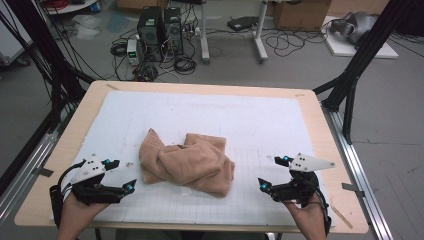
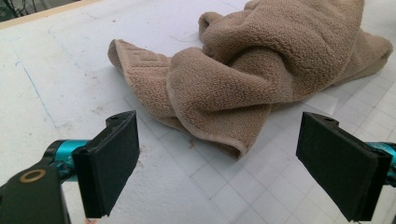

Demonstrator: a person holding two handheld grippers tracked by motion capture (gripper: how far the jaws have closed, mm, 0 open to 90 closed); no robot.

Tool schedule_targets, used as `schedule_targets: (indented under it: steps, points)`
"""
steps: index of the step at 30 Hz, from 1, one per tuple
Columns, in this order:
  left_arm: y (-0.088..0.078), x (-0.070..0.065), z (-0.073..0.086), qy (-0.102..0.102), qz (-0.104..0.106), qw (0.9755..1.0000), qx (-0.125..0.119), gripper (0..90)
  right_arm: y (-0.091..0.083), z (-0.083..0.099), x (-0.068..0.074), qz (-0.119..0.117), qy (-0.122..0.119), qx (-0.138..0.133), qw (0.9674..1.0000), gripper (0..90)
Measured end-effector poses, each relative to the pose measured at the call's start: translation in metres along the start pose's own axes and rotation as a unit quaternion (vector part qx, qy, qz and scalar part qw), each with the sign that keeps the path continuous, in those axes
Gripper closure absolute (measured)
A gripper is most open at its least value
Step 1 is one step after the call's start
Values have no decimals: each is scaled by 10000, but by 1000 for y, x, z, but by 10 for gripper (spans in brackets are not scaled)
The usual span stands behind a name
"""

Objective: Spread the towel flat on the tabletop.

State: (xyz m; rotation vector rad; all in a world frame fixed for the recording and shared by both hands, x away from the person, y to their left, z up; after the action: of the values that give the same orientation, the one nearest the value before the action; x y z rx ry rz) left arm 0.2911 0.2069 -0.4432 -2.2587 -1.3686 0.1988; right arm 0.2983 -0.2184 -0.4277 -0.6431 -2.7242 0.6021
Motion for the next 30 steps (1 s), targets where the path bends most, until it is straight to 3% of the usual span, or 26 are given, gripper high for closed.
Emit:
schedule_targets:
  steps: [14, 24, 30]
  points:
    - [1, 0, -3, 11, 18, 10000, -6, 138, 4, -1, -2, -38, 14, 12, 10000, 80]
    - [0, -3, -7, 30, 56, 10000, -57, 138, 12, -14, 3, -137, -113, 78, 9998, 80]
    - [5, -6, -17, 121, 124, 9998, -84, 140, 28, -27, 3, -243, -230, 205, 9992, 81]
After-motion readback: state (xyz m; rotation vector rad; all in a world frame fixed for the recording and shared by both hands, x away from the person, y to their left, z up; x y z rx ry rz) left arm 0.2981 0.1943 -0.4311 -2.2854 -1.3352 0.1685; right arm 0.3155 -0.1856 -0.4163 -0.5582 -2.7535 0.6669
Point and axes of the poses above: each handheld gripper's, and its own axes: y roughly forward along the jaws, z roughly out of its underside, x roughly to its left, the point moved 9 cm from there along y, roughly forward along the jaws, and after that the axes turned 15 degrees about -z, right-handed, at the moved point
